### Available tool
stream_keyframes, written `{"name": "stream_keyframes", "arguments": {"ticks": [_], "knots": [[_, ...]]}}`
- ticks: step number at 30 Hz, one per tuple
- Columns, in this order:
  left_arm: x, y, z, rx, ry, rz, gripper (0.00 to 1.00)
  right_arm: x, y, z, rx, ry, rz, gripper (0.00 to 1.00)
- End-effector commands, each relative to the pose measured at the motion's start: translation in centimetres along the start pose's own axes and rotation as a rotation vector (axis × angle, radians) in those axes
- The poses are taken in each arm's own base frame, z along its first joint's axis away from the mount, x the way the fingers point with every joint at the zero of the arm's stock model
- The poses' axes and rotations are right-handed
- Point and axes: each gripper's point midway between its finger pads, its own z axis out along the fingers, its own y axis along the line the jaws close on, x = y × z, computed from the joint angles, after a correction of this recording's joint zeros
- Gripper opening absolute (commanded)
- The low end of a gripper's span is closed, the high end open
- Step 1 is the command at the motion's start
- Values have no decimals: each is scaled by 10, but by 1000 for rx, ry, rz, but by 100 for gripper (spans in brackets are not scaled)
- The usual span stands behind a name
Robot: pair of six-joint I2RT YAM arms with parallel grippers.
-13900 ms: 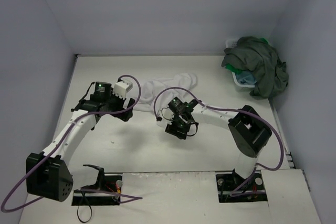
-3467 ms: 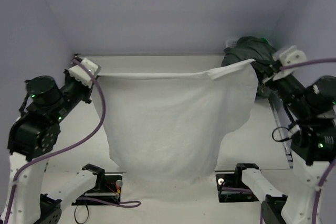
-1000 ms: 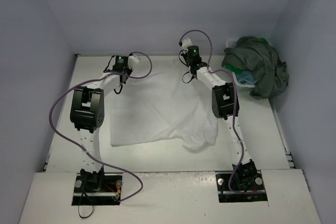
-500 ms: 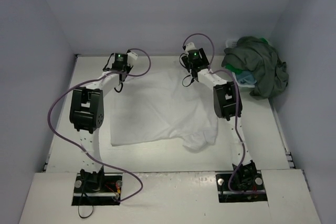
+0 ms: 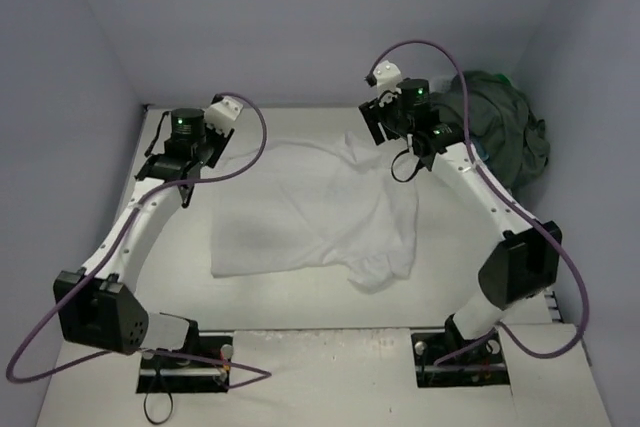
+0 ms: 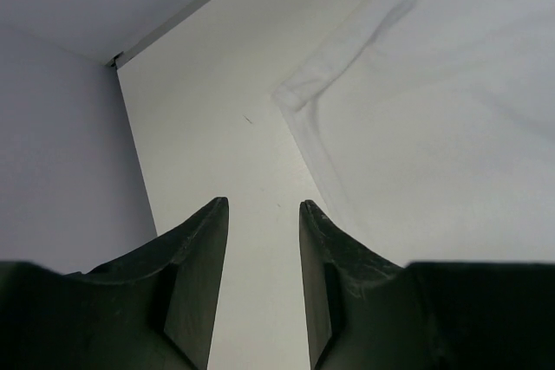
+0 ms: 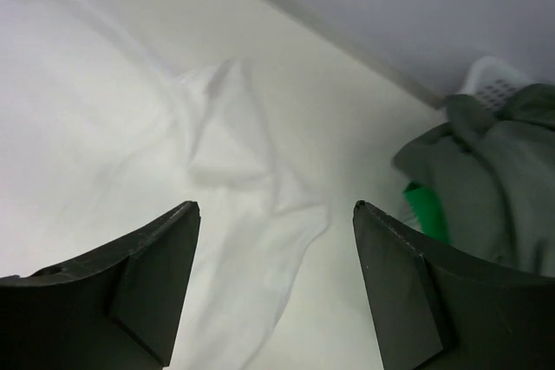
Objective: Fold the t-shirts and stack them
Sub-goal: Flatten out the tshirt, then grap the side of the flattened tshirt closest away from the robot with both arms
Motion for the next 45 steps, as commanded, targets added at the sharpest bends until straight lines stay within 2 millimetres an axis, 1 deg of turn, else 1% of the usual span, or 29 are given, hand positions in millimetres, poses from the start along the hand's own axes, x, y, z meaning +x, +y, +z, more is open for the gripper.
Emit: {"name": "stream_keyframes", "arguments": {"ticks": [1,2,3,4,5,6,7,8,9,11,12,13,15,17,19,20,21,26,30,33,35,37,38,40,41,45], "knots": [[7,-30,-49,142,-32,6,33,63,74,-44,-252,187,-110,68],[12,-35,-56,155,-34,19,33,58,84,-63,-271,157,-134,68],[19,-43,-69,169,-42,40,33,79,94,-71,-292,200,-148,68],[26,-46,-74,175,-32,44,33,86,100,-78,-302,210,-150,68],[31,-50,-80,192,-27,49,33,83,106,-91,-318,190,-151,66],[42,-57,-92,227,-3,57,33,98,116,-98,-357,219,-138,64],[45,-64,-98,265,-8,58,33,104,121,-104,-373,226,-137,60],[49,-68,-103,285,-8,59,33,103,127,-114,-389,206,-148,59],[58,-74,-113,312,1,66,33,116,132,-118,-404,229,-150,57],[65,-80,-120,331,-2,76,33,123,128,-122,-390,232,-163,56],[66,-78,-125,319,-14,82,33,126,125,-120,-374,237,-177,56],[71,-79,-124,317,-4,87,33,133,120,-116,-347,255,-204,56],[75,-78,-124,313,3,101,33,137,122,-112,-363,269,-214,55],[83,-84,-122,337,26,114,33,143,135,-112,-432,285,-211,55],[91,-92,-121,376,50,124,33,150,148,-117,-488,293,-218,55],[97,-96,-121,393,62,131,33,160,153,-120,-507,312,-230,55],[100,-99,-121,407,65,131,33,164,159,-123,-530,316,-239,55],[121,-112,-117,459,99,182,33,167,166,-127,-561,317,-295,55],[134,-119,-110,497,139,216,33,186,174,-123,-577,374,-363,56],[139,-123,-102,512,162,225,33,203,184,-121,-600,426,-424,56],[141,-126,-95,517,171,230,33,218,192,-120,-621,470,-475,57],[142,-130,-91,524,178,241,33,234,195,-118,-629,521,-528,57],[142,-132,-86,522,184,241,33,237,196,-118,-630,530,-545,58],[141,-139,-84,540,188,249,33,246,199,-117,-635,559,-585,58],[144,-142,-80,545,202,250,33,249,198,-117,-630,571,-599,58],[147,-157,-75,574,223,288,33,255,191,-117,-608,589,-661,61]]}}
